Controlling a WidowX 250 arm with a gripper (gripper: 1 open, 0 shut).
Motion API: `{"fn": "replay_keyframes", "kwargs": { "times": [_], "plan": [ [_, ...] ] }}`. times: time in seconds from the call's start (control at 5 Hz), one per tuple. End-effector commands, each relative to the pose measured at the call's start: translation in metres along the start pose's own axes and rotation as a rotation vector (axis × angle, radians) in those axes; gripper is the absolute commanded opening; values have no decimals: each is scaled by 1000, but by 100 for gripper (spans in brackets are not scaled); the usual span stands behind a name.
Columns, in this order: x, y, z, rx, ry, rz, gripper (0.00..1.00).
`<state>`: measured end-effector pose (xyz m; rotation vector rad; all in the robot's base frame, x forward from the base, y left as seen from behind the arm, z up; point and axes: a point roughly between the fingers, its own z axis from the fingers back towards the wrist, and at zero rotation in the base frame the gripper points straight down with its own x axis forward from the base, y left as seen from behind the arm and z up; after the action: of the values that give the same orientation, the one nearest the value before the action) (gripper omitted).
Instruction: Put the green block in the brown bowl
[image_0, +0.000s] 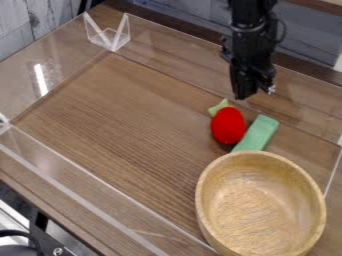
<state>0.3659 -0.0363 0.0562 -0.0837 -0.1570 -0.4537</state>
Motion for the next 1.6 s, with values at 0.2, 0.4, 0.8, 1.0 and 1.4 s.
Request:
{"fn": "replay_keyframes", "kwargs": {
  "times": [0.2,0.4,0.8,1.0,1.4],
  "plan": [
    [10,-37,26,4,-79,30,0],
    [5,-56,20,-10,-79,53,0],
    [-5,-82,17,-57,-90,66,100],
    [-2,-70,19,-66,-92,62,0],
    [12,-57,22,-104,-82,5,100]
  ]
}}
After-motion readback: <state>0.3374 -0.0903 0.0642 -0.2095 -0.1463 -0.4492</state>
